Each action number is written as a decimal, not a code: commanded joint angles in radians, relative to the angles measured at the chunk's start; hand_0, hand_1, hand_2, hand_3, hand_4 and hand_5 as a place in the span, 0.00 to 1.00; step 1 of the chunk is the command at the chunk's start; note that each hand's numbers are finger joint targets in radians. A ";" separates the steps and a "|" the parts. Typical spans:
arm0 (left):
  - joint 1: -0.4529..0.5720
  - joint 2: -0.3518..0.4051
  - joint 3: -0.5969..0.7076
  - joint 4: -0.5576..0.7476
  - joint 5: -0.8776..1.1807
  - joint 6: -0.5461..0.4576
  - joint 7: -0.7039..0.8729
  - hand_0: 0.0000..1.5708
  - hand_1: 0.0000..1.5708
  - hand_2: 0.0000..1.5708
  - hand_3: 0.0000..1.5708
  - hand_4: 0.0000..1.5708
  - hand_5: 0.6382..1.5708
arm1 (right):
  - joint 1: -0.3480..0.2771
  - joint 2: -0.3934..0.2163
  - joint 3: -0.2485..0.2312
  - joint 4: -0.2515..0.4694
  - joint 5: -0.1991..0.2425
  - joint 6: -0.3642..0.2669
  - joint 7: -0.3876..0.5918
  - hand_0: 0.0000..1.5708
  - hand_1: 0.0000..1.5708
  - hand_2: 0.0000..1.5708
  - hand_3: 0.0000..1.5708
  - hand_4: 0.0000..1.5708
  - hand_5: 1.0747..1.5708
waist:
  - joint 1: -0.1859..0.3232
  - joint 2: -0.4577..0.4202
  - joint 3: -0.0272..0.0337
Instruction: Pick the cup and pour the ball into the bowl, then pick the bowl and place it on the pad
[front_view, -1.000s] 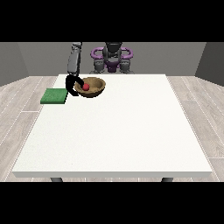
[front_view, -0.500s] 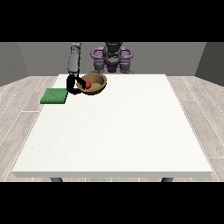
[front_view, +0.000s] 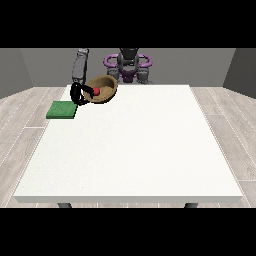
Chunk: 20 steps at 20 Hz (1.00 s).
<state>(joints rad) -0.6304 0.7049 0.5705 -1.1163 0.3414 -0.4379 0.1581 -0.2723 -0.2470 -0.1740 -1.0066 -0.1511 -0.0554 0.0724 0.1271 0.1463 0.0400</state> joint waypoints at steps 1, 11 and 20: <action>0.014 0.003 0.011 0.013 -0.002 0.005 -0.010 0.00 0.00 0.00 0.00 0.76 0.97 | -0.009 -0.266 -0.082 -0.013 0.061 -0.018 0.053 1.00 1.00 1.00 0.45 0.67 0.99 | -0.084 -0.020 -0.0449; 0.102 0.011 0.052 0.056 -0.023 -0.023 -0.160 0.00 0.00 0.00 0.00 0.77 0.98 | -0.092 -0.403 -0.146 0.020 -0.020 0.075 0.109 1.00 1.00 1.00 0.29 0.71 0.99 | -0.103 0.041 -0.0410; 0.107 0.063 0.059 0.081 0.003 -0.048 -0.198 0.00 0.00 0.00 0.00 0.77 0.98 | -0.147 -0.351 -0.207 0.207 -0.051 0.077 -0.004 1.00 1.00 1.00 0.28 0.68 1.00 | -0.072 0.095 -0.0398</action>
<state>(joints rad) -0.5479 0.7468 0.6152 -1.0696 0.3444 -0.4747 -0.0023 -0.4252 -0.6258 -0.3699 -0.8415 -0.1888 0.0094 0.1022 0.0670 0.2358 0.0012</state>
